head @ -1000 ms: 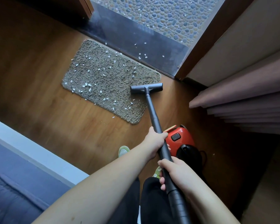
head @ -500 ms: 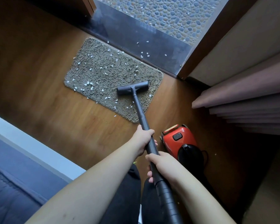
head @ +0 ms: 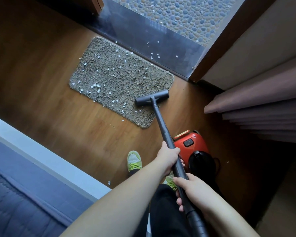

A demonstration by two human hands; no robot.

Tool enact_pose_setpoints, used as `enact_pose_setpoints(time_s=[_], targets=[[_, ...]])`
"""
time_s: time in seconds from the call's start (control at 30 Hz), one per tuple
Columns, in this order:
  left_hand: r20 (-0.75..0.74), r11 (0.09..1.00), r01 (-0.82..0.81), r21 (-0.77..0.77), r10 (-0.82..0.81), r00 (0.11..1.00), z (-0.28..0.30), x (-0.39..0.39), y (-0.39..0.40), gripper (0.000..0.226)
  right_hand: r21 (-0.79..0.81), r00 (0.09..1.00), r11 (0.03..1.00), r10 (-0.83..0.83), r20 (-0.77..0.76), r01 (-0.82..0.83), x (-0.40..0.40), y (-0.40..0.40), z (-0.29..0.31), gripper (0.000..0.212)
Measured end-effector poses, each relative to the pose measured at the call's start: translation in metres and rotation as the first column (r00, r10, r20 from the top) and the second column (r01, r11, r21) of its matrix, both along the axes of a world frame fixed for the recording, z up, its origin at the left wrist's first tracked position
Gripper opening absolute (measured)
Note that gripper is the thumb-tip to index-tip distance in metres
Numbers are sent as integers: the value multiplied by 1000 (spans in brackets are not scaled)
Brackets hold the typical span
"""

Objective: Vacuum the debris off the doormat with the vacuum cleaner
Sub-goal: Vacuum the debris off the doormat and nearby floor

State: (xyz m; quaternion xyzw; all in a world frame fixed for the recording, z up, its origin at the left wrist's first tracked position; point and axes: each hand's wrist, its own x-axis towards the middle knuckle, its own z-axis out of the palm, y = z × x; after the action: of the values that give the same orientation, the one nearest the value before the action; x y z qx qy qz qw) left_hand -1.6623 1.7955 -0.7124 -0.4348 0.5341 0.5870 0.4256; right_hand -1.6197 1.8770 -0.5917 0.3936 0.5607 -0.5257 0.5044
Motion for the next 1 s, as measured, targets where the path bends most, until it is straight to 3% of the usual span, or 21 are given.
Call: enact_pose_setpoints(time_s=[0.37,0.67,1.0], targets=[[16,999,44,0,-44,999,10,15,10,66,-14,994,995,-102,33,102,19,5,9,10],[-15,995,100,8,-100,995,22,26,9,36,-17,996,996,-92,-14,92,35,3,20,8],[-145,993,-25,-114,8,989,15,28,-16,41,-33,997,998,-53,-61,51,36,-17,14,7]])
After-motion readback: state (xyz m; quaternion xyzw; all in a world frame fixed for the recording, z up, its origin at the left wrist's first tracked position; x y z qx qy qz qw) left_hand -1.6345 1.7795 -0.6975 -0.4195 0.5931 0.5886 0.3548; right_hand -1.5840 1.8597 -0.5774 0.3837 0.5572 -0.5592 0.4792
